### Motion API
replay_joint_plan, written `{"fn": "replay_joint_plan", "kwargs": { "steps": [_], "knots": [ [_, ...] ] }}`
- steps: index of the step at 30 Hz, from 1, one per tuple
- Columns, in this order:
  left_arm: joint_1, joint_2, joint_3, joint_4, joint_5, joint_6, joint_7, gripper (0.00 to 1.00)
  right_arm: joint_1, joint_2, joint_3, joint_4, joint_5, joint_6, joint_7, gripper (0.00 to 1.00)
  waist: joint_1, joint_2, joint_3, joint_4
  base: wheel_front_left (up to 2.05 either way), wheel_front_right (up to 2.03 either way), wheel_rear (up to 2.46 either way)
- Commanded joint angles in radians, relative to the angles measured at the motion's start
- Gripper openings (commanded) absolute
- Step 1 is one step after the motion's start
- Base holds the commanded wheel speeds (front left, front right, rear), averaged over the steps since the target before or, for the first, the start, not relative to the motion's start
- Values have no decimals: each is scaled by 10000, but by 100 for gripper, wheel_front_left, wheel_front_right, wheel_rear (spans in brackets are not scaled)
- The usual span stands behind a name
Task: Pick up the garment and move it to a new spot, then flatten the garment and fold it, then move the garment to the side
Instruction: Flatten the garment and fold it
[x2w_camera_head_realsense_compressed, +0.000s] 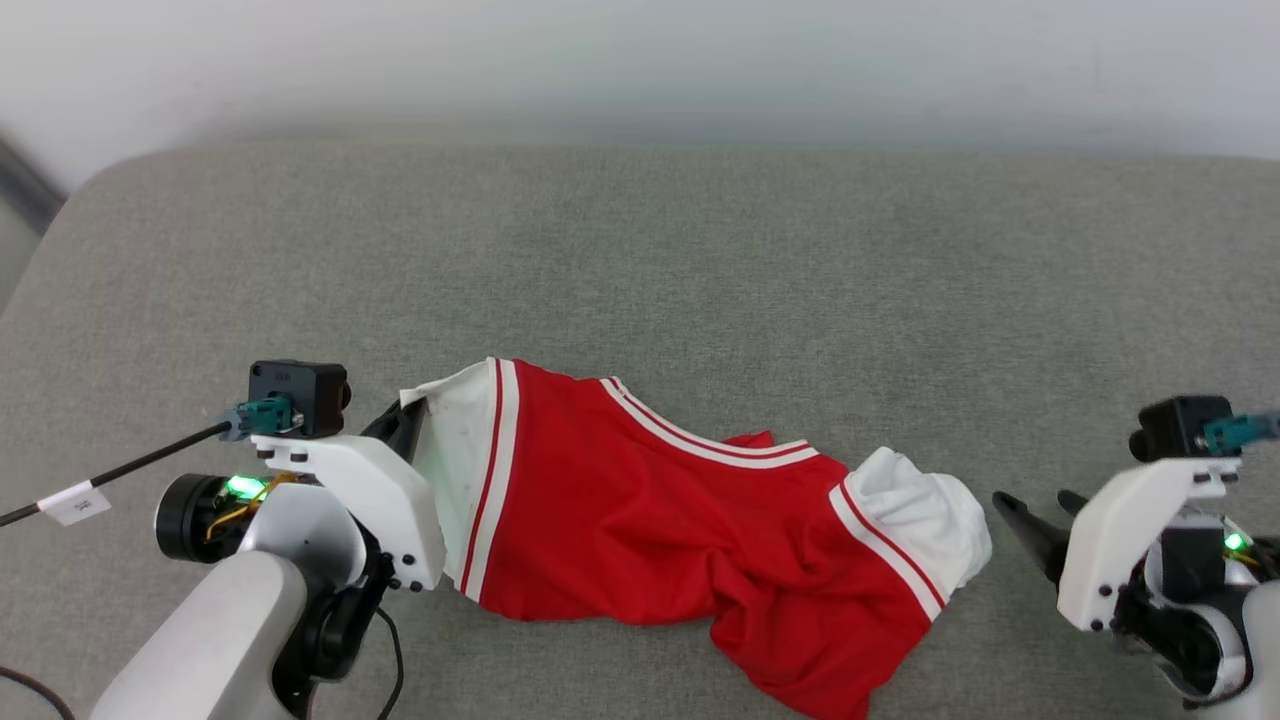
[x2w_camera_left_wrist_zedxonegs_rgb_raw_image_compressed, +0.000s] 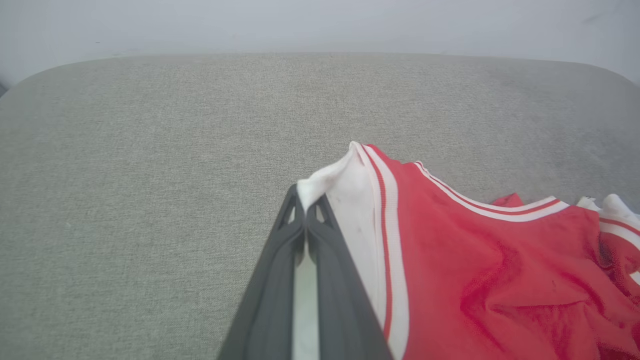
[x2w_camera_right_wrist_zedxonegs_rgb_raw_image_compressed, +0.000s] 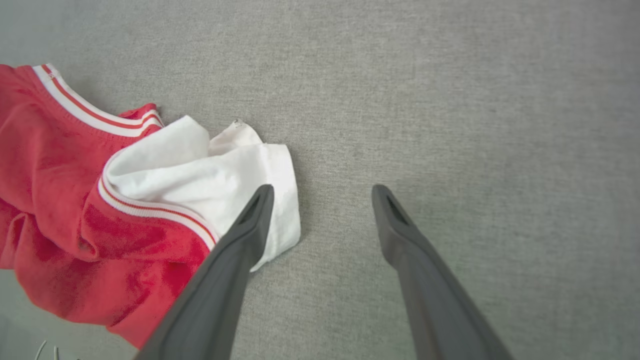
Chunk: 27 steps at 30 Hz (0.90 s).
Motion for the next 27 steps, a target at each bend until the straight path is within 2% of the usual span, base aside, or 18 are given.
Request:
{"fn": "replay_joint_plan", "kwargs": {
  "steps": [1, 4, 9, 18, 20, 22, 27],
  "knots": [
    [-138, 26, -21, -220, 108, 58, 18, 0, -567, -190, 296, 219, 265, -5, 516, 100, 0, -1, 370, 233, 0, 0, 0],
    [-364, -65, -124, -495, 225, 28, 22, 0, -1346, -539, 906, 608, 459, -7, 1142, 100, 0, -1, 752, 467, 0, 0, 0],
    [-701, -213, -268, -558, 257, -128, 12, 0, -2311, -1029, 2133, 1432, 794, -7, 1509, 100, 0, -1, 1227, 768, 0, 0, 0],
    [-855, -346, -358, -276, 175, -324, -50, 0, -2449, -1143, 4075, 3210, 1864, -4, 2430, 100, 0, -1, 1435, 924, 0, 0, 0],
    [-852, -370, -368, -190, 122, -359, -28, 0, -2452, -1102, 4396, 3472, 2139, 1, 2574, 0, 0, -1, 1434, 930, 0, 0, 0],
    [-823, -312, -347, -86, 65, -405, 25, 0, -2575, -1122, 4643, 3567, 2307, 10, 2574, 0, 0, -1, 1395, 891, 0, 0, 0],
    [-768, -164, -246, 179, -29, -414, 5, 0, -3350, -1590, 4733, 3530, 2259, -9, 1650, 0, 0, -1, 1077, 735, 0, 0, 0]
  ]
}}
